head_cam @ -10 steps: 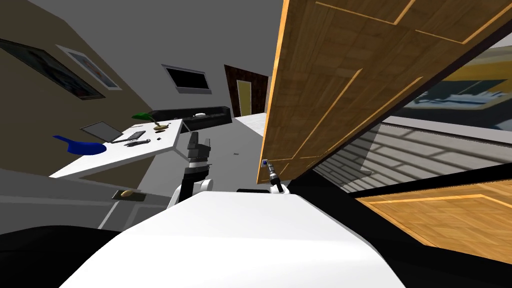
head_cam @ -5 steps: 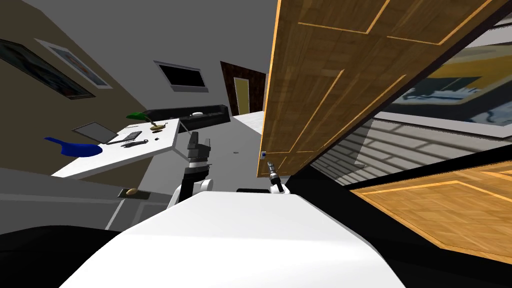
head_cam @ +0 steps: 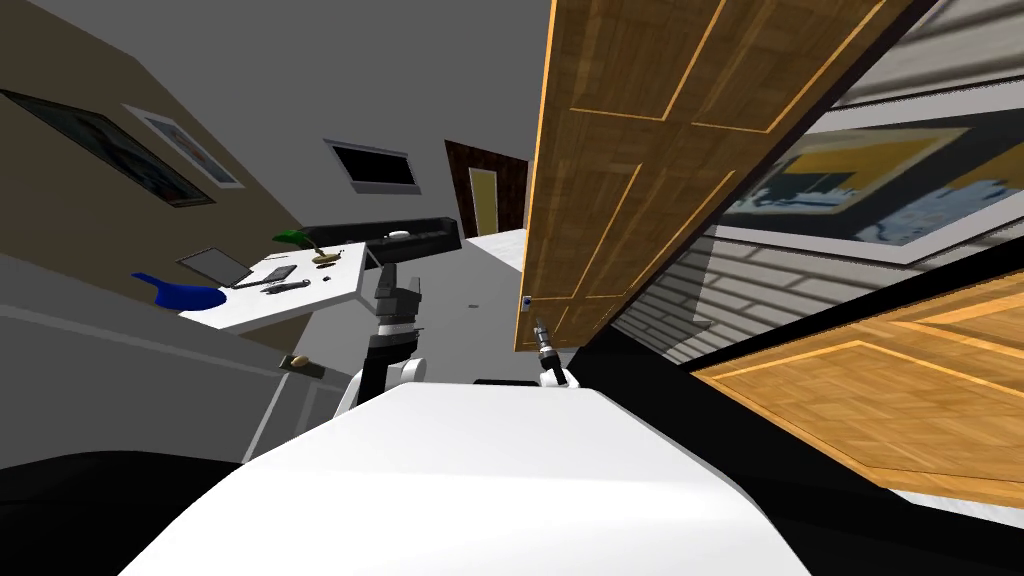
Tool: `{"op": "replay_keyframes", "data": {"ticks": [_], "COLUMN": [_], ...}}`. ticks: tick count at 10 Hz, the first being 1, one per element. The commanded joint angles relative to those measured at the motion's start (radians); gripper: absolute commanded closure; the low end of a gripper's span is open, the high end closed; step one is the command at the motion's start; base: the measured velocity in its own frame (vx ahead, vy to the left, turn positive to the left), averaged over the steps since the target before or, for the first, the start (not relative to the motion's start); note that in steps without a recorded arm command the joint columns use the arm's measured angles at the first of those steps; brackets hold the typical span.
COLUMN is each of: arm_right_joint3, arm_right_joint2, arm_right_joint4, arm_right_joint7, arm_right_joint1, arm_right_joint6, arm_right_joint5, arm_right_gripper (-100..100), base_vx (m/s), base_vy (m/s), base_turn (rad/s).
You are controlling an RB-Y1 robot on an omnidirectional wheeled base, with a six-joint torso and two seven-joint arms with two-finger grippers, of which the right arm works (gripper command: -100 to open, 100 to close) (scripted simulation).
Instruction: Push the door open
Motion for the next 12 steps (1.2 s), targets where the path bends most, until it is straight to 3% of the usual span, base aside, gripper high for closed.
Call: {"op": "replay_keyframes", "data": {"ticks": [1,9,10,12], "arm_right_joint3": [-0.002,-0.016,-0.016,-0.016], "arm_right_joint2": [-0.002,0.006,0.006,0.006], "arm_right_joint4": [-0.002,0.012,0.012,0.012], "arm_right_joint7": [0.002,0.012,0.012,0.012], "arm_right_joint1": [0.001,0.002,0.002,0.002], "arm_right_joint6": [-0.002,-0.027,-0.027,-0.027], "arm_right_joint5": [-0.001,-0.007,-0.007,-0.007], "arm_right_gripper": [-100,-100,100,100], "base_vx": [0.203,0.221,-0.021,-0.028], "base_vy": [0.053,0.048,0.003,-0.006], "base_turn": [0.019,0.023,0.011,0.009]}}
